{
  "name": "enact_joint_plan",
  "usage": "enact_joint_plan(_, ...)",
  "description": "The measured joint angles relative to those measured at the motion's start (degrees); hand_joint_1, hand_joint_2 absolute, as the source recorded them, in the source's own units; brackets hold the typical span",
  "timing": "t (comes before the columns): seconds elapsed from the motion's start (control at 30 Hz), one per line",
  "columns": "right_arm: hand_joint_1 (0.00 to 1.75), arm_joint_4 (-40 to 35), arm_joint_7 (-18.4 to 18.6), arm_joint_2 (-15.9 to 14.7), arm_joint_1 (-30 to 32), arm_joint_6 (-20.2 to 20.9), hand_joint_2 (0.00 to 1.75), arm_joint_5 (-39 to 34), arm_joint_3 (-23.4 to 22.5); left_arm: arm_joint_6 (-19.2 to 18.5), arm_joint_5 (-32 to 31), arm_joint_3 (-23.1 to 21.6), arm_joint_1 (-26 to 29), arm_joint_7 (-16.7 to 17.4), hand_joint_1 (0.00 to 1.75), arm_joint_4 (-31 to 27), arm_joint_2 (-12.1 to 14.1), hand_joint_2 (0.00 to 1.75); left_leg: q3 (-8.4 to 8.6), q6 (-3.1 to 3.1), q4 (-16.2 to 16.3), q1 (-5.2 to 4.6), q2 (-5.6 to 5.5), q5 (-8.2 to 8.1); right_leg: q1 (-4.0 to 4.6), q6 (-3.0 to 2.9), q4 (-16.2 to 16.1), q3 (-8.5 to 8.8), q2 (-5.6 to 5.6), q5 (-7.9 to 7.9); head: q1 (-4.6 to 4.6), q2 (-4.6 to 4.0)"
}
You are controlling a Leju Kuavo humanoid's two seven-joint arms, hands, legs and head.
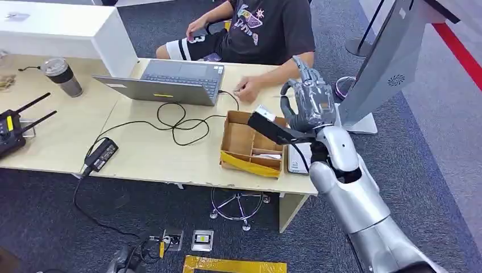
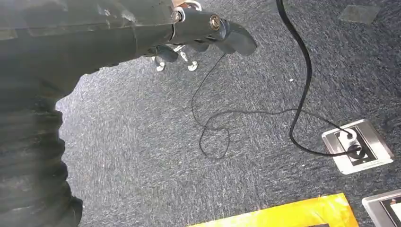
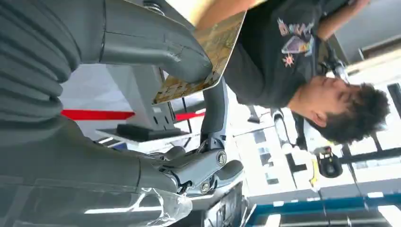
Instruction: Pass the card to the sensor for recognition and then transmit it.
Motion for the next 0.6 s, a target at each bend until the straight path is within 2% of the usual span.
enact_joint_plan(0.17,1.75,-5.0,0.0,-0.8,-0.4,-1.0,1.75,0.7,-1.6,0.0,0.1,0.0,0.0,0.0,0.00,0.0,0.0,1.75,-0.01,0.00,0.0,0.00,0.00,0.00,0.00,0.00,0.0,0.00,0.00,0.00,0.00,-0.02)
enact_joint_plan(0.43,1.75,-12.7,-1.4,-1.4,-2.3,0.6,1.75,0.0,-3.8,0.1,0.2,0.0,0.2,0.0,0.00,0.0,0.0,1.75,-0.03,0.00,0.0,0.00,-0.01,0.00,0.00,0.00,0.0,0.02,-0.01,0.00,0.00,-0.02)
enact_joint_plan(0.6,1.75,-13.0,-3.3,-1.0,-4.6,-0.8,1.75,-0.5,-4.3,0.1,0.0,0.0,0.2,0.0,0.00,0.0,-0.1,1.75,-0.04,0.00,0.0,0.00,-0.01,0.00,0.00,0.00,0.0,0.02,-0.03,0.00,-0.02,-0.02)
